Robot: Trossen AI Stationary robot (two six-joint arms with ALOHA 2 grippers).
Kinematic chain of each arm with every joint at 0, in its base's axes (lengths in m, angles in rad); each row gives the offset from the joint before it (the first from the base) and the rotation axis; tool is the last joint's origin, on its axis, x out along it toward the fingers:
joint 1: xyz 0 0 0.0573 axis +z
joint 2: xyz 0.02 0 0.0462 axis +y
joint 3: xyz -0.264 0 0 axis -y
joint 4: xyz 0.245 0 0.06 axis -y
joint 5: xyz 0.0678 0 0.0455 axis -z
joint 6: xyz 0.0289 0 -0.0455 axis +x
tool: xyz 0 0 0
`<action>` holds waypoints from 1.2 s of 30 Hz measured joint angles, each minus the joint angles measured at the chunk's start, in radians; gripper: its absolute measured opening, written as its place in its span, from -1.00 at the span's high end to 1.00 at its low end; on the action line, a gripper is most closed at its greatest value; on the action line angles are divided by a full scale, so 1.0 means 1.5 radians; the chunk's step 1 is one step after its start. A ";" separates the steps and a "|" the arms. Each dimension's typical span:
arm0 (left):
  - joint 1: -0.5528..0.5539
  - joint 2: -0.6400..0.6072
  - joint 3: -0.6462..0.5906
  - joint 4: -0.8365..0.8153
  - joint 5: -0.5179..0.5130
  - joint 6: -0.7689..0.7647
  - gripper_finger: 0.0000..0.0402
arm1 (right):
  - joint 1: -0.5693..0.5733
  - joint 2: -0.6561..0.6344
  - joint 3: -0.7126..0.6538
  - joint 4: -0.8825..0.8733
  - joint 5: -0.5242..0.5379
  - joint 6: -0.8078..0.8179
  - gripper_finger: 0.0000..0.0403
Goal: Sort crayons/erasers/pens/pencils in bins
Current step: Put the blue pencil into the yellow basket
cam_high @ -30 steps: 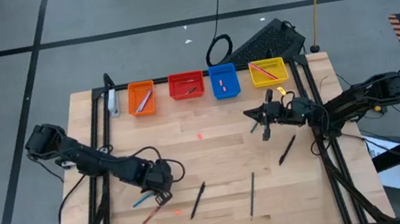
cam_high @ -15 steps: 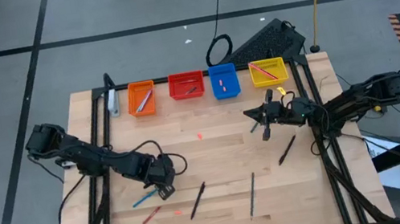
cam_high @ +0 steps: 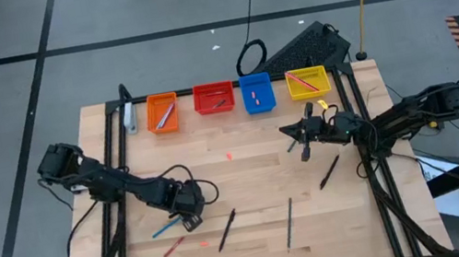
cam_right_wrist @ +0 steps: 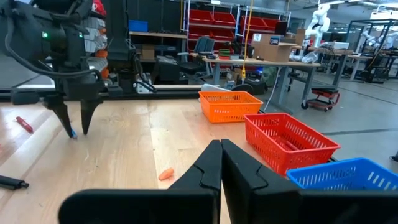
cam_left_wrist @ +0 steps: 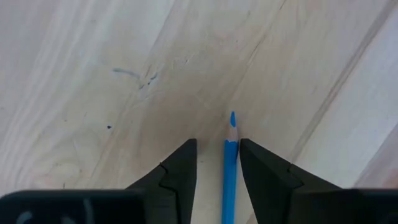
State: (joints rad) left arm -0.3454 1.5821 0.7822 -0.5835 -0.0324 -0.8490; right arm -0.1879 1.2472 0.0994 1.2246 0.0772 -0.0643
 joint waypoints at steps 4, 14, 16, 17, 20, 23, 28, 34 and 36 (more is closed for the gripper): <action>0.004 0.000 0.000 0.001 -0.002 0.013 0.39 | 0.000 0.000 0.000 0.001 0.000 0.000 1.00; 0.023 0.035 0.002 0.001 0.019 0.066 0.68 | 0.000 0.000 0.000 0.002 0.000 0.000 1.00; 0.025 0.036 0.001 0.002 0.022 0.074 0.73 | 0.000 0.000 0.000 0.002 0.000 0.000 1.00; 0.027 0.034 0.001 0.003 0.024 0.075 0.75 | 0.000 0.000 0.000 0.004 0.000 0.000 1.00; 0.034 0.022 -0.002 0.005 0.029 0.076 0.83 | 0.000 0.000 0.000 0.003 0.000 0.000 1.00; 0.041 0.008 -0.003 0.006 0.034 0.076 0.89 | 0.000 0.000 0.000 0.003 0.000 0.000 1.00; 0.049 -0.007 -0.004 0.011 0.031 0.076 0.90 | 0.000 0.000 0.000 0.003 0.000 0.000 1.00; 0.058 -0.010 -0.004 0.008 0.022 0.076 0.90 | 0.000 0.000 0.000 0.003 0.000 0.000 1.00; 0.062 -0.010 -0.004 0.008 0.022 0.077 0.90 | 0.000 0.000 0.000 0.003 0.000 0.000 1.00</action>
State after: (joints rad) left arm -0.2523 1.5669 0.7757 -0.5720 0.0006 -0.7341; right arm -0.1879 1.2472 0.0994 1.2293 0.0769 -0.0643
